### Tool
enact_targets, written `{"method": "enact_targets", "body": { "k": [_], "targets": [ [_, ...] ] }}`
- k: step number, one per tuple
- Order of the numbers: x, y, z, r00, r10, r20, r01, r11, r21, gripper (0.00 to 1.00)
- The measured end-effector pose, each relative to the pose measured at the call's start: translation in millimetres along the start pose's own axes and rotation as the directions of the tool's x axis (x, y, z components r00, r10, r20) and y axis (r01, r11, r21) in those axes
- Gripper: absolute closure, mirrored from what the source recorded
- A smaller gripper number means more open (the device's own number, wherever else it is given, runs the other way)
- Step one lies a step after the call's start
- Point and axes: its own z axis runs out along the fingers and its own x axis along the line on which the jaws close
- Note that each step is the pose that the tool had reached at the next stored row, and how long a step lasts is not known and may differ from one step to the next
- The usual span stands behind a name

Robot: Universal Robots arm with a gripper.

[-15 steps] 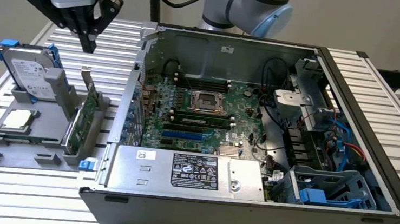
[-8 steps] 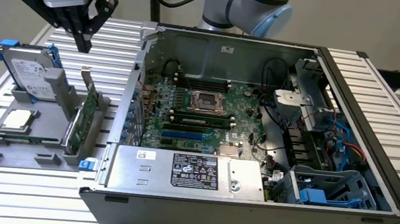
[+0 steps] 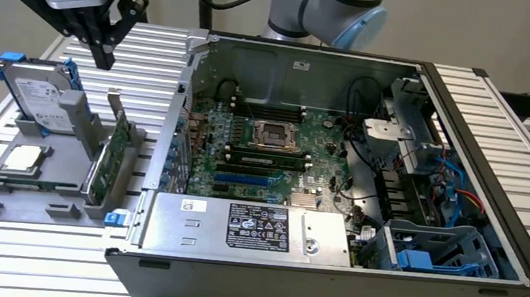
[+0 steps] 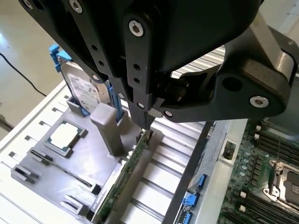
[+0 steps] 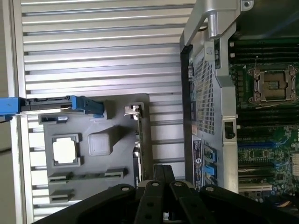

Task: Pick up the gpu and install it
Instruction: 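Reach for the gpu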

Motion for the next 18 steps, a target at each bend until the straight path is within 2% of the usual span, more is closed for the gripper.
{"method": "enact_targets", "body": {
  "k": [18],
  "targets": [
    [20.0, -4.0, -0.6, 1.0000, 0.000, -0.0001, 0.000, 1.0000, -0.0012, 1.00]
  ]
}}
